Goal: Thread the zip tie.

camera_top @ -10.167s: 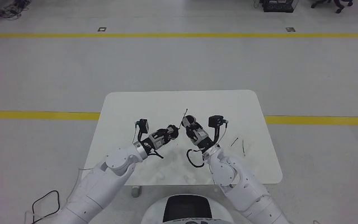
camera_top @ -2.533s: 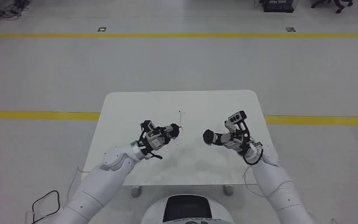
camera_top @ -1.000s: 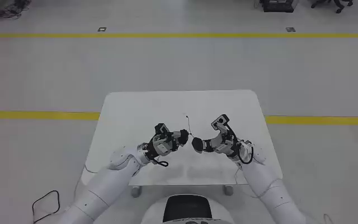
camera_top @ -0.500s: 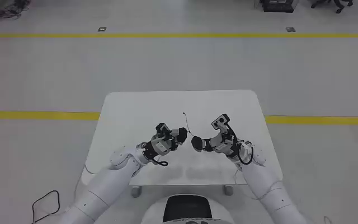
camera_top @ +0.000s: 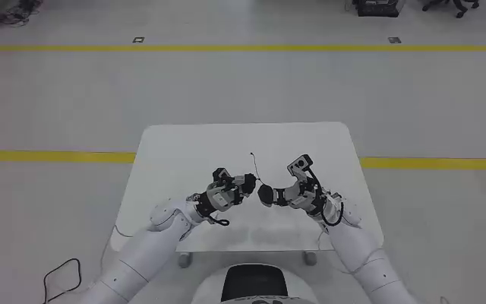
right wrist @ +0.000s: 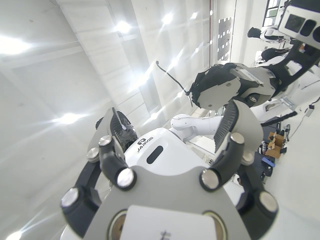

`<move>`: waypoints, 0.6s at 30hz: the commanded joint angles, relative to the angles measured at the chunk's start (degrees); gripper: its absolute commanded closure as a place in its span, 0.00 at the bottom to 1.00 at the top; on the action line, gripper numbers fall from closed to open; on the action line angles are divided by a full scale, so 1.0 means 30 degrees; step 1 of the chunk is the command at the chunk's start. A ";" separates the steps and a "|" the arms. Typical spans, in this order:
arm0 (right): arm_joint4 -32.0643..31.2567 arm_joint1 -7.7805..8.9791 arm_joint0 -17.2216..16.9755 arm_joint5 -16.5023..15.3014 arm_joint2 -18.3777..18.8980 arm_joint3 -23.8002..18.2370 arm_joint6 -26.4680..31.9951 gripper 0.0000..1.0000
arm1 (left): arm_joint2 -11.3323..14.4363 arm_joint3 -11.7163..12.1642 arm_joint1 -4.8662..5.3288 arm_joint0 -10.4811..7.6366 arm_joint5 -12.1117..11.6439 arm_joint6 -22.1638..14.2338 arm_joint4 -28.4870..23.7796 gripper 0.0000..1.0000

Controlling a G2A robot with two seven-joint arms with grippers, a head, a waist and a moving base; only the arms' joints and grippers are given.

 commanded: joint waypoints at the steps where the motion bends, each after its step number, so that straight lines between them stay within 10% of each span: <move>1: -0.0225 0.0015 -0.0003 -0.0086 -0.0034 -0.0045 -0.0062 0.54 | -0.0019 -0.0024 -0.0010 0.0023 0.0034 0.0055 0.0004 1.00; 18: -0.0358 0.0021 0.0119 -0.0117 -0.0378 0.0203 -0.0272 0.81 | -0.0118 -0.0065 -0.0020 0.0071 0.0010 0.0027 0.0015 1.00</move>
